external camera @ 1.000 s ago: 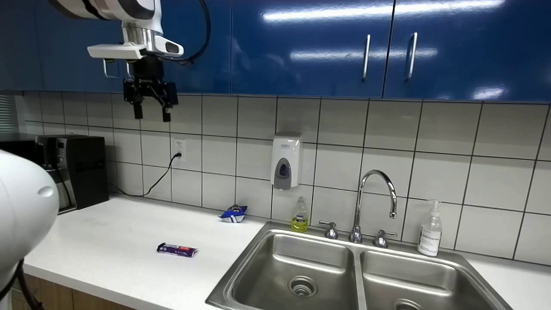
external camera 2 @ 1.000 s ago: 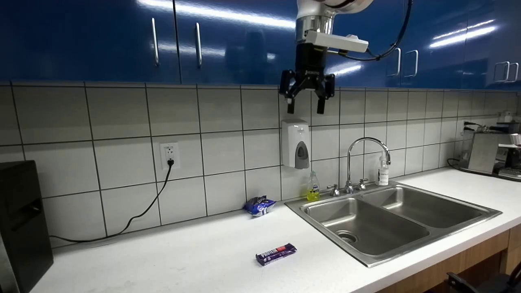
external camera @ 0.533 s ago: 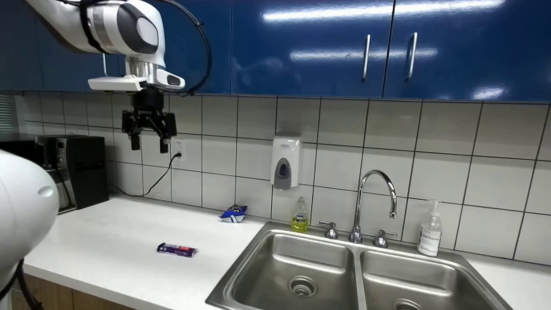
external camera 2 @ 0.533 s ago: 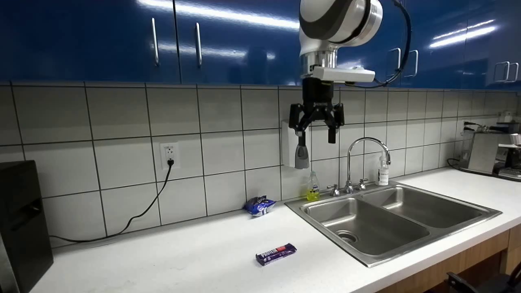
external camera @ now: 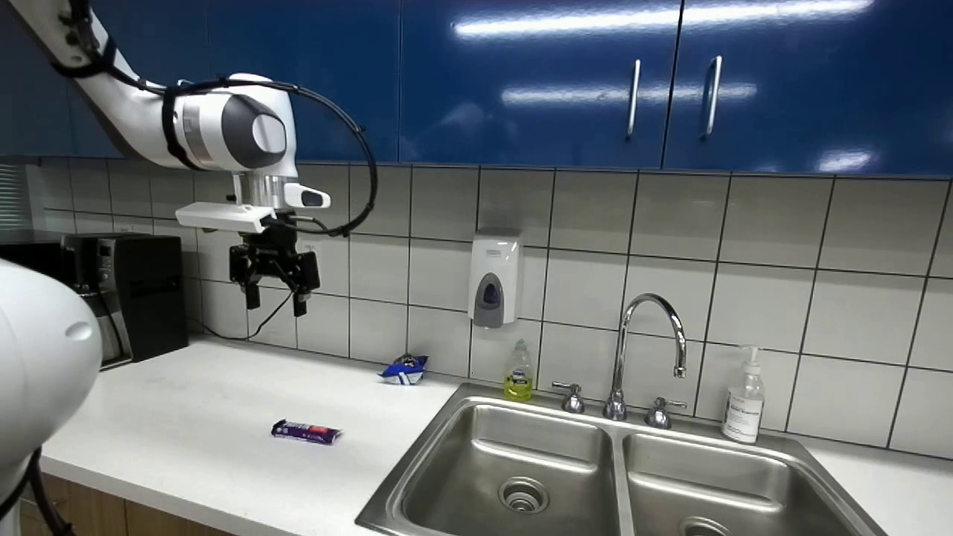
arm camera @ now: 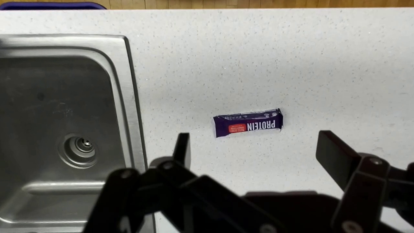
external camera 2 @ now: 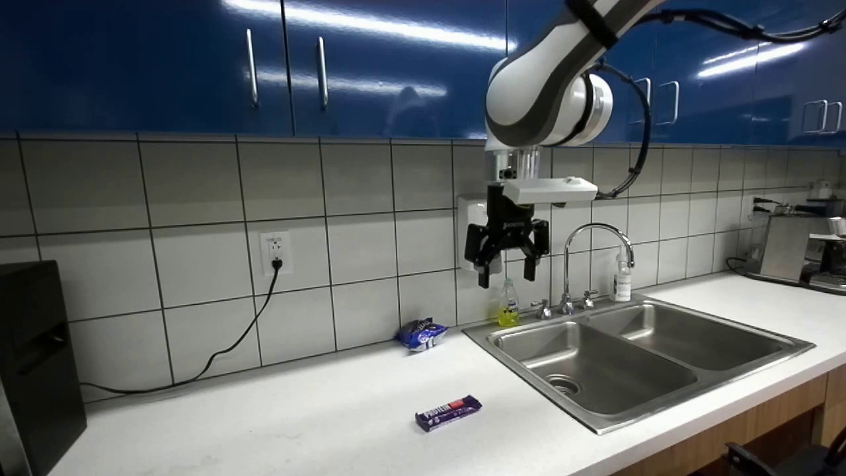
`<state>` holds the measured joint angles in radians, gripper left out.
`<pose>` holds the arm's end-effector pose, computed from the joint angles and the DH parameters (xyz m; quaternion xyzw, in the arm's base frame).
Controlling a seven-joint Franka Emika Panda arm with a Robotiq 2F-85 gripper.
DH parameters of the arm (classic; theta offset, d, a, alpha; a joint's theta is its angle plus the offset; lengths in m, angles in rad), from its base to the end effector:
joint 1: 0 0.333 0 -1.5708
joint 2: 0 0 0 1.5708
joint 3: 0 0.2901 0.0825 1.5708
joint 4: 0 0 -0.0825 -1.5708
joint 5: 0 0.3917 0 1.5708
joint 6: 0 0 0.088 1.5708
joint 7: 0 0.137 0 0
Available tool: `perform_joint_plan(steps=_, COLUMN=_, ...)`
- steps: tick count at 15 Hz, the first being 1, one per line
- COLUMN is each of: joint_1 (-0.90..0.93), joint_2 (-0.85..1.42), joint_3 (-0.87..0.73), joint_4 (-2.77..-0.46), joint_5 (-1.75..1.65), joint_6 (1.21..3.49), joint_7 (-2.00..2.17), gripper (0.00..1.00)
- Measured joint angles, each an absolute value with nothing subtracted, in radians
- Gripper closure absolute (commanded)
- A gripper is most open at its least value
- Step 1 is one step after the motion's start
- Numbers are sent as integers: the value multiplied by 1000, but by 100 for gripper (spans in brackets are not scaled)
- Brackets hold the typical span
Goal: Put the purple snack in the sink.
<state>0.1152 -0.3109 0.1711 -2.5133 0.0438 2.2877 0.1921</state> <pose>0.4360 0.1269 0.3387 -0.9987 -0.0304 -0.0418 0.0008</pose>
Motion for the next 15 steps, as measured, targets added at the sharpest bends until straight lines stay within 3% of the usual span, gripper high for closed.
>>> perform_joint_plan(steps=7, joint_1=114, joint_2=-27, joint_3=156, joint_4=-2504, joint_5=37, joint_6=2567, joint_7=192, gripper=0)
perform_joint_plan(steps=15, joint_1=136, joint_2=277, joint_3=147, joint_4=-2314, joint_5=23, joint_6=2638, joint_7=192, gripper=0)
